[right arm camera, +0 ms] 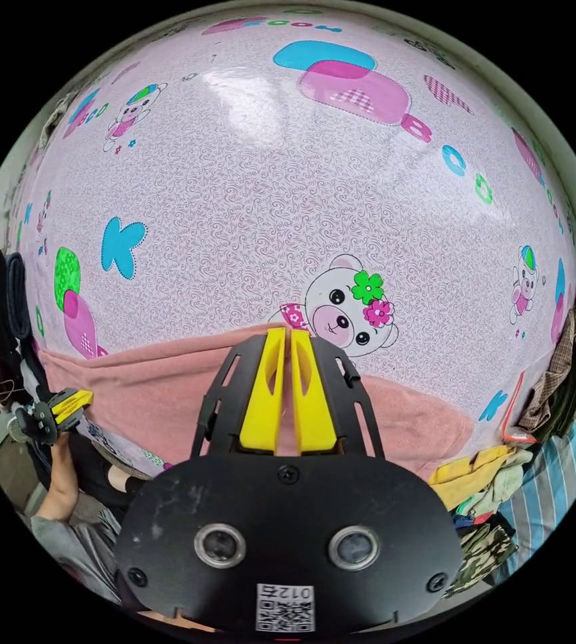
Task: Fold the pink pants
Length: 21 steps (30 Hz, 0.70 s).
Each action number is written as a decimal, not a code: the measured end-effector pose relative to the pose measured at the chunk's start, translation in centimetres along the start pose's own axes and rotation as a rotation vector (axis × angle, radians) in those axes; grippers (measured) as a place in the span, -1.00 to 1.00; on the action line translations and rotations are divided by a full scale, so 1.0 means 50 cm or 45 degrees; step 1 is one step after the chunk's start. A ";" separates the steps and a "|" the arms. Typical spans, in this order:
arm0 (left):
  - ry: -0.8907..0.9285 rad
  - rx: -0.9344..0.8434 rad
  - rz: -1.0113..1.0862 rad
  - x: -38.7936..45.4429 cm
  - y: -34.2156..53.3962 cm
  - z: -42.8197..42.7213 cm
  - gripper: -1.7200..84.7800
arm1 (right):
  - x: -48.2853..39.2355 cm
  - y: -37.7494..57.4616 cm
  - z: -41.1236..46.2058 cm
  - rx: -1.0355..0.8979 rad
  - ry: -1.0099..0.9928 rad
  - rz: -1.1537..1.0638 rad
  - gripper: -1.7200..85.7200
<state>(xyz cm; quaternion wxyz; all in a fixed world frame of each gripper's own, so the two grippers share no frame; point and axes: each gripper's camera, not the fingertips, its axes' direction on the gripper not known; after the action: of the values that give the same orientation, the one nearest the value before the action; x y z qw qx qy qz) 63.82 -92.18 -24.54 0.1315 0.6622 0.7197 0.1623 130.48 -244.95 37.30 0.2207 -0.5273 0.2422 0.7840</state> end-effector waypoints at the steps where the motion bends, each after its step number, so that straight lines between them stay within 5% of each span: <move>1: 0.000 0.001 0.004 0.001 0.000 0.001 -0.96 | -0.008 0.009 -0.003 0.010 -0.022 -0.032 -0.89; 14: -0.240 0.140 0.126 0.091 -0.113 -0.016 -0.92 | -0.105 0.217 -0.018 0.353 0.063 -0.635 -0.81; 21: -0.251 -0.038 0.223 0.131 -0.215 0.081 -0.93 | -0.170 0.257 0.055 0.139 0.349 -0.971 -0.87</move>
<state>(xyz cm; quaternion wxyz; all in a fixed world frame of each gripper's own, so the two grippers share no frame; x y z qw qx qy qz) 55.11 -86.19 -32.45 0.1969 0.7331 0.6402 0.1180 123.72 -254.13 48.04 0.4890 -0.6664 0.0978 0.5544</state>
